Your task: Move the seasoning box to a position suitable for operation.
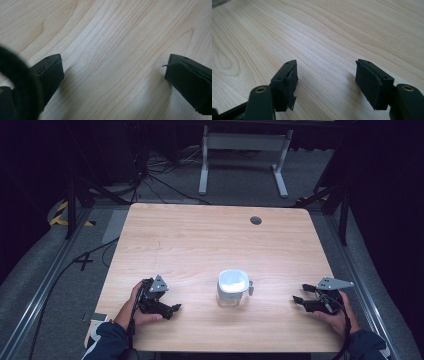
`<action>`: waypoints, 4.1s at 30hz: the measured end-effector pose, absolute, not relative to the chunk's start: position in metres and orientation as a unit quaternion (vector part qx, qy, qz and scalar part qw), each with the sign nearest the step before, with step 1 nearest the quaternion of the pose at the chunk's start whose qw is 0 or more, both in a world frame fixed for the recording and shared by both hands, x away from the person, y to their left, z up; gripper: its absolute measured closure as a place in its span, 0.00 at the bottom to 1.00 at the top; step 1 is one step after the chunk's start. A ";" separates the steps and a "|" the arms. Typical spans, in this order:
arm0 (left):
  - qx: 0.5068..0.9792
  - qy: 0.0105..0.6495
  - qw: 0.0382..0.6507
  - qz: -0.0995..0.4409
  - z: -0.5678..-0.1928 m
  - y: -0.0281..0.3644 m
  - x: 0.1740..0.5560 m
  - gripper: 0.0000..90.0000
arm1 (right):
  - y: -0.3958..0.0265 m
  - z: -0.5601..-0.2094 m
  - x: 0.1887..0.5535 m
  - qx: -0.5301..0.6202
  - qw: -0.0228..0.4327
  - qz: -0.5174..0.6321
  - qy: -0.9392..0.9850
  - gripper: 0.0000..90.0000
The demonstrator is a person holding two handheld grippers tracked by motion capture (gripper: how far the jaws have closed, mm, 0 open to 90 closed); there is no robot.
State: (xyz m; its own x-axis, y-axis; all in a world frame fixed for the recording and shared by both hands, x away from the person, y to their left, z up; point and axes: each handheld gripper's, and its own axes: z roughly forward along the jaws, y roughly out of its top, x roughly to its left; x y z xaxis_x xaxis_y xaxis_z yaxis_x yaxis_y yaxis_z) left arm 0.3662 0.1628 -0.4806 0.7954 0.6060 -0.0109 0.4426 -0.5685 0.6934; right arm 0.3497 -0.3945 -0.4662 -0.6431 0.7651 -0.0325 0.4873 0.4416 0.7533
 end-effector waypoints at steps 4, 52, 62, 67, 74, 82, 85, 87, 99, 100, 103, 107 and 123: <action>0.879 0.298 0.356 0.113 -0.480 0.163 0.366 0.03 | -0.393 -0.466 0.349 0.383 0.192 0.367 0.826 0.36; 0.863 0.335 0.356 0.127 -0.481 0.155 0.357 0.04 | -0.243 -0.373 0.371 0.165 0.137 0.507 0.835 1.00; 0.863 0.335 0.356 0.127 -0.481 0.155 0.356 0.04 | -0.242 -0.379 0.373 0.161 0.132 0.501 0.840 1.00; 0.863 0.336 0.355 0.128 -0.481 0.155 0.356 0.04 | -0.241 -0.380 0.372 0.159 0.134 0.505 0.838 1.00; 0.864 0.335 0.353 0.128 -0.480 0.156 0.355 0.05 | -0.242 -0.381 0.369 0.159 0.141 0.505 0.837 1.00; 0.866 0.330 0.354 0.126 -0.478 0.157 0.353 0.12 | -0.242 -0.381 0.369 0.160 0.143 0.504 0.837 1.00; 0.864 0.326 0.361 0.128 -0.478 0.158 0.352 0.19 | -0.242 -0.381 0.369 0.159 0.145 0.503 0.837 1.00; 0.865 0.312 0.369 0.136 -0.475 0.157 0.349 0.35 | -0.242 -0.381 0.369 0.160 0.144 0.504 0.837 1.00; 0.851 0.279 0.421 0.144 -0.447 0.141 0.350 0.84 | -0.244 -0.382 0.369 0.159 0.147 0.504 0.836 1.00; 0.849 0.272 0.428 0.147 -0.440 0.137 0.350 0.87 | -0.244 -0.382 0.368 0.160 0.146 0.505 0.835 1.00; 0.849 0.259 0.438 0.142 -0.431 0.127 0.351 0.90 | -0.244 -0.382 0.368 0.160 0.146 0.505 0.835 1.00; 0.846 0.244 0.452 0.143 -0.423 0.115 0.351 0.93 | -0.245 -0.382 0.368 0.160 0.146 0.505 0.835 1.00; 0.845 0.192 0.478 0.145 -0.394 0.071 0.351 1.00 | -0.247 -0.384 0.368 0.162 0.147 0.501 0.837 1.00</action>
